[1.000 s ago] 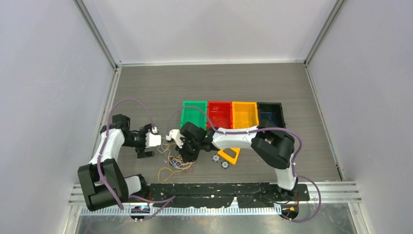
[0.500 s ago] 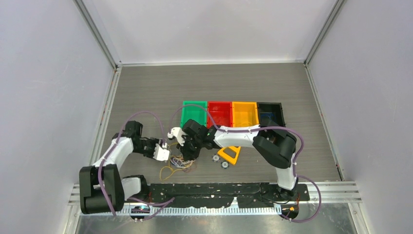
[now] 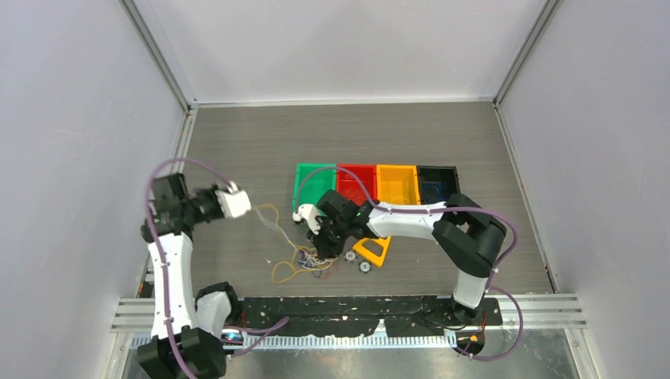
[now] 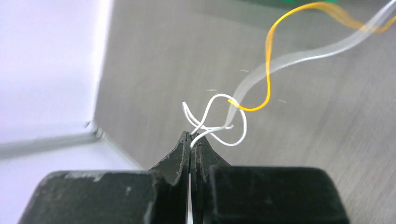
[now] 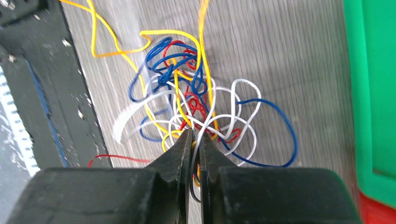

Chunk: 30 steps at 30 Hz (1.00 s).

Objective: Untangle the cables

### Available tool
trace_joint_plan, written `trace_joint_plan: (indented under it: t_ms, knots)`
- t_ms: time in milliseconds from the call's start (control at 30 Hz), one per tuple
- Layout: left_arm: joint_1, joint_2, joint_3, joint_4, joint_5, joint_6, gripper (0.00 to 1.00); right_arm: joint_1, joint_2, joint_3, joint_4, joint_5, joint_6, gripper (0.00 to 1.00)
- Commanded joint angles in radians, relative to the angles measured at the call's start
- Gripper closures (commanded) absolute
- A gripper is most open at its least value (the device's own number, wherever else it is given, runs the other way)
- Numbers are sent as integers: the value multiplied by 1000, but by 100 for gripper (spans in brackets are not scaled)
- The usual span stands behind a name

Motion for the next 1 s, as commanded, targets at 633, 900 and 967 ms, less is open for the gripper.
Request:
trace_joint_plan:
  t_ms: [633, 900, 967]
  knots:
    - [-54, 154, 725, 83, 113, -1097, 100, -147, -269, 27, -226, -116, -71, 31]
    - [-416, 164, 602, 65, -127, -1321, 100, -349, -456, 110, -331, -213, -70, 11]
    - [-485, 201, 584, 48, -203, -1391, 100, -425, -500, 111, -353, -197, -71, 8]
